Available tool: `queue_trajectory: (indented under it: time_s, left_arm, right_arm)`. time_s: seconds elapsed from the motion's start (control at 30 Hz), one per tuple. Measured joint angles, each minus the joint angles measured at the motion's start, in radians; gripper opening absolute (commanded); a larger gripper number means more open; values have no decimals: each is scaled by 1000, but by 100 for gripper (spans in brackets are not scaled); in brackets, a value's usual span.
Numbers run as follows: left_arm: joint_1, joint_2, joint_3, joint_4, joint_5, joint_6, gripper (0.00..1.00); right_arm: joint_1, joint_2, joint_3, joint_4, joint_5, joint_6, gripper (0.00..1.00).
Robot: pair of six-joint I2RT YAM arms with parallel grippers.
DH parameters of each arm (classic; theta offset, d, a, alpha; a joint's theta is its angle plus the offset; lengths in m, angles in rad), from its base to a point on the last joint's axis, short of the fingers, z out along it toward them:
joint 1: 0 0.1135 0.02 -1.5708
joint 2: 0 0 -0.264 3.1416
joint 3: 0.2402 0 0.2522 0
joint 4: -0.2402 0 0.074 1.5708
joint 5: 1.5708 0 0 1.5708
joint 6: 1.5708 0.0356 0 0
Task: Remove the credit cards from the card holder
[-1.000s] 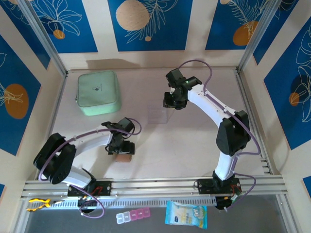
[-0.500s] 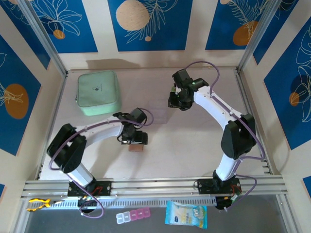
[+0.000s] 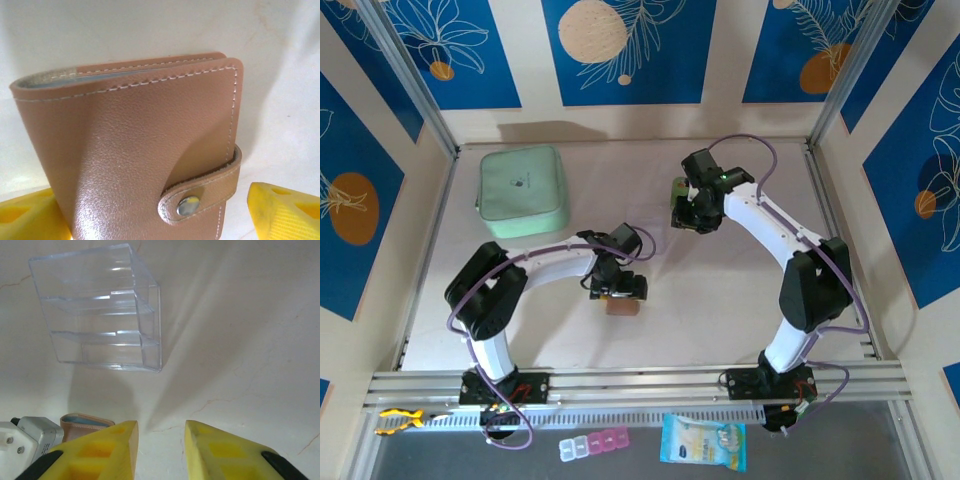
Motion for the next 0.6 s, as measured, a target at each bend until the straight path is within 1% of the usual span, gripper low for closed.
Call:
queue_trajectory:
  time_s: [0.2,0.47,0.53,0.6]
  left_arm:
    - [-2,-61,-52,60,62,-44,80]
    - [-5,-97,-103,101,91,-72,78]
    - [-5,-114,-110,103,87,-74,74]
    - [-4,-140,-121,112,82,-80,67]
  right_arm:
    - [0,-32,-14,7,-5,2,35]
    - [27,-42,-19,13,-12,12,35]
    - [42,-43,-27,12,-15,18,34]
    - [61,-46,-34,6,-16,24,32]
